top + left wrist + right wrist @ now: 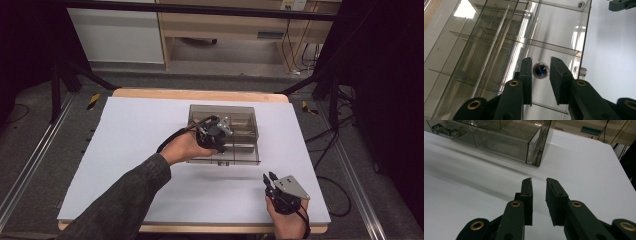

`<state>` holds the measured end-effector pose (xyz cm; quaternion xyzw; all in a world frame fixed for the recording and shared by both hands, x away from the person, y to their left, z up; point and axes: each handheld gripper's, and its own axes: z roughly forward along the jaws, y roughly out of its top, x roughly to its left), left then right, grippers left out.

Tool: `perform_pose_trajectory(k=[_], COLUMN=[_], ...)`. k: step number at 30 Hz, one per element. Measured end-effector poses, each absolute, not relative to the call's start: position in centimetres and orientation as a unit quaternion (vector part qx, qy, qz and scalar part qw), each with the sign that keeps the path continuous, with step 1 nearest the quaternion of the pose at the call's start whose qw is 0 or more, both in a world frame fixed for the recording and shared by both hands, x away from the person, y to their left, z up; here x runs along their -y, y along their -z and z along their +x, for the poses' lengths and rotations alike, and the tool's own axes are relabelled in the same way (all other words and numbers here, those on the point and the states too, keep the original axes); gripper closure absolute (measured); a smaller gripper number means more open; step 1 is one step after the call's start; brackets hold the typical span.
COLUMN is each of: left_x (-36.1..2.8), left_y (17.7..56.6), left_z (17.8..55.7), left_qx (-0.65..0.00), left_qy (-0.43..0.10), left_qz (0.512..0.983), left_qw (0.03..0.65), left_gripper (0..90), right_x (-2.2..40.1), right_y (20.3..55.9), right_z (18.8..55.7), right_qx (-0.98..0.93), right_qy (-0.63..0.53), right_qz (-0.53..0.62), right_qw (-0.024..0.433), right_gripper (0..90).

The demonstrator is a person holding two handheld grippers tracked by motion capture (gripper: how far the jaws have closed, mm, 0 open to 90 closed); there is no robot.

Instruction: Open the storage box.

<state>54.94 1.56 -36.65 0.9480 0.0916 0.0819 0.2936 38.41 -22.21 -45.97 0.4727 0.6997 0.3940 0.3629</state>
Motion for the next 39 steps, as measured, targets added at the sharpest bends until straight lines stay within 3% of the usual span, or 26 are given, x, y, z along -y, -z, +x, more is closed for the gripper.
perform_pose_trajectory(k=[8, 18, 23, 32, 39], left_x=[-2.6, -8.3, -11.5, -16.3, -19.7], left_y=[35.0, 32.9, 33.4, 36.6, 39.1], left_z=[54.2, 50.8, 49.3, 47.4, 46.4], left_qx=[-0.087, -0.100, -0.123, -0.187, -0.226], left_qy=[-0.102, -0.145, -0.188, -0.223, -0.213], left_qz=[0.939, 0.920, 0.910, 0.893, 0.874], left_qw=[0.316, 0.351, 0.349, 0.343, 0.374], left_gripper=[71.0, 61.9, 52.6, 24.9, 14.4], right_x=[22.4, 23.6, 24.7, 26.9, 26.9], right_y=[45.9, 44.5, 42.8, 41.2, 41.8], right_z=[38.3, 37.6, 37.8, 40.7, 42.5], right_qx=[-0.698, -0.688, -0.696, -0.742, -0.752], right_qy=[-0.393, -0.389, -0.369, -0.312, -0.301], right_qz=[0.474, 0.484, 0.488, 0.514, 0.528], right_qw=[0.367, 0.375, 0.375, 0.297, 0.255], right_gripper=[76.0, 88.3, 88.9, 81.8, 77.4])
